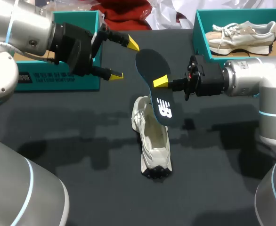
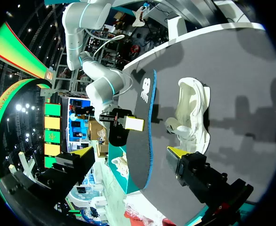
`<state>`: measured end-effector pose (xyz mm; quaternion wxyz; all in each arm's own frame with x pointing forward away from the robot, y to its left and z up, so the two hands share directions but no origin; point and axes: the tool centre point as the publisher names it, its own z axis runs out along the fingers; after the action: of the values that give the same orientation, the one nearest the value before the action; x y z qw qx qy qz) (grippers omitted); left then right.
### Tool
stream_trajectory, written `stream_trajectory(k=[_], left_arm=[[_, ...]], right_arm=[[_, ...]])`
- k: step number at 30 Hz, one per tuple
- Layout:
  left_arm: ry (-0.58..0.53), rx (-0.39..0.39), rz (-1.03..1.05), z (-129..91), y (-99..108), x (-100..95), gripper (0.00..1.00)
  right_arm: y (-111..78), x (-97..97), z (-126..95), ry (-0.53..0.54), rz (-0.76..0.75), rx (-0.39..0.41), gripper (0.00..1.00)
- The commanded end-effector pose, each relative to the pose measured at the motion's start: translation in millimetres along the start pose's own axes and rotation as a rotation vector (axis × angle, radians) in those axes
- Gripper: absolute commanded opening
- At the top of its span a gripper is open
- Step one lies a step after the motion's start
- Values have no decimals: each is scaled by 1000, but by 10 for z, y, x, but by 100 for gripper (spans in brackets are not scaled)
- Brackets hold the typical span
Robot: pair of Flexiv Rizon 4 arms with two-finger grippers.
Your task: Take the shoe out of the shoebox, open the shoe tongue, remove and reinsert the insole, then place the shoe into the shoebox
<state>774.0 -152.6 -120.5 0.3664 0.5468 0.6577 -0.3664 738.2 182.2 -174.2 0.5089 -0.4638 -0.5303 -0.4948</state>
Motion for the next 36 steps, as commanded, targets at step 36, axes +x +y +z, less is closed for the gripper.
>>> stream_trajectory(k=[36], left_arm=[[-313,-131,63,370,14,326,100]], right_arm=[[-74,-26,162,15,0,-33,0]])
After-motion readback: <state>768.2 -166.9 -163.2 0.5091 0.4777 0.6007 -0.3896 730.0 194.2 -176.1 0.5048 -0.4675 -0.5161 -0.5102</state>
